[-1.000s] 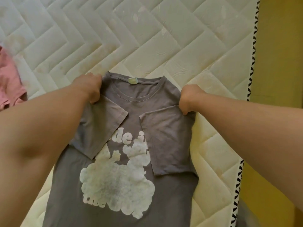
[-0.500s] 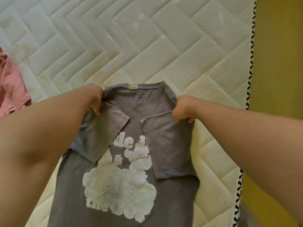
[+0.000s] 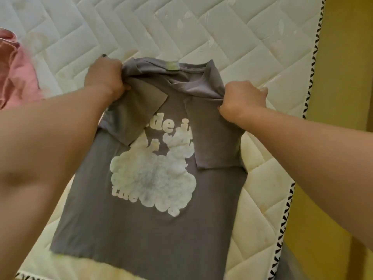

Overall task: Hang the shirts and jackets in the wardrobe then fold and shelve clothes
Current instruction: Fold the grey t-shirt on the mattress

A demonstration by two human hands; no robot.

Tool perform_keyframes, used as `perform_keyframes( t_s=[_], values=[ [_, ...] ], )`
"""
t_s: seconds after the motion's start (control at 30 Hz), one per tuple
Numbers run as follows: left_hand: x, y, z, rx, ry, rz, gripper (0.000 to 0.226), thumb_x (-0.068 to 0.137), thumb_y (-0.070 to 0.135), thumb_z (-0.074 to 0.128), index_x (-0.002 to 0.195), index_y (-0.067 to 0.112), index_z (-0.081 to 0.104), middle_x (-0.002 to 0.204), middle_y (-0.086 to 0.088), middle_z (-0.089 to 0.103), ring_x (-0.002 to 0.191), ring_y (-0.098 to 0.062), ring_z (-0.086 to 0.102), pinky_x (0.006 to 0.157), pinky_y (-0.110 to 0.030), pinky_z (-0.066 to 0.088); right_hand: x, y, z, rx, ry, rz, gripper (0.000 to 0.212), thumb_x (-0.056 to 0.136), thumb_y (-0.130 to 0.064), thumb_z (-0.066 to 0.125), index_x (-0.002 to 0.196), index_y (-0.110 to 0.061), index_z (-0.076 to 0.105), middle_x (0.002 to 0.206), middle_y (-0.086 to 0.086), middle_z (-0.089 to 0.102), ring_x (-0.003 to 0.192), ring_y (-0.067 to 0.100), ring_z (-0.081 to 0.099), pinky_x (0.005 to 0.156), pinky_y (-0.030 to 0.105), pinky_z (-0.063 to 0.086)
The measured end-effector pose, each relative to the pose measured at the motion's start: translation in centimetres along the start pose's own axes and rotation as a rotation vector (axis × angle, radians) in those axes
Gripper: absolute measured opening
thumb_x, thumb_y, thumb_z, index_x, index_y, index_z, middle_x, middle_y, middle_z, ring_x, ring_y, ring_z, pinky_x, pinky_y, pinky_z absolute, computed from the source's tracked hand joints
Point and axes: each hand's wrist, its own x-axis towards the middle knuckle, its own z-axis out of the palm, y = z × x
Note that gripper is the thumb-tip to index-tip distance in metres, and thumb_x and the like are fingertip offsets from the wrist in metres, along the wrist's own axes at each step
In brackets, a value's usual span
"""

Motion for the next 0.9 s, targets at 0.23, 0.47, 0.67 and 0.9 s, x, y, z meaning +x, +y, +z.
perform_keyframes(
  t_s=[0.23,0.47,0.67,0.9],
  values=[
    [-14.5,-7.2,4.4,-0.152,0.099,0.112,0.007,0.088,0.005,0.063,0.088,-0.002,0.062,0.094,-0.026,0.055,0.079,-0.043,0.056,0.069,-0.046,0.044,-14.9,-1.9,3.0,-0.169,-0.023,-0.621,0.025,0.083,-0.029,0.058,0.069,-0.022,0.039,0.053,-0.004,0.032,0.050,0.024,0.032,0.072,0.037,0.031],
    [-27.3,-14.9,11.9,-0.094,0.131,0.387,0.017,0.066,-0.018,0.070,0.070,-0.005,0.060,0.074,-0.028,0.055,0.055,-0.040,0.056,0.045,-0.044,0.045,-25.5,-4.3,13.0,-0.437,-0.411,-0.835,0.035,0.078,-0.028,0.066,0.066,-0.021,0.034,0.048,-0.003,0.039,0.041,0.022,0.038,0.059,0.032,0.025],
    [-33.6,-17.1,18.0,-0.111,0.109,0.373,0.012,0.080,-0.012,0.063,0.090,-0.007,0.063,0.107,-0.031,0.061,0.072,-0.045,0.058,0.059,-0.056,0.052,-30.2,-4.7,20.1,-0.404,-0.418,-0.709,0.009,0.093,-0.035,0.040,0.093,-0.026,0.041,0.067,-0.003,0.058,0.057,0.023,0.057,0.056,0.032,0.025],
    [-37.8,-19.5,20.9,-0.118,0.160,0.350,0.014,0.081,-0.012,0.060,0.093,-0.009,0.065,0.119,-0.030,0.064,0.070,-0.044,0.062,0.058,-0.050,0.053,-32.8,-4.5,21.8,-0.503,-0.442,-0.816,0.013,0.096,-0.028,0.042,0.101,-0.028,0.030,0.056,-0.007,0.042,0.045,0.016,0.043,0.053,0.031,0.029]
  ],
)
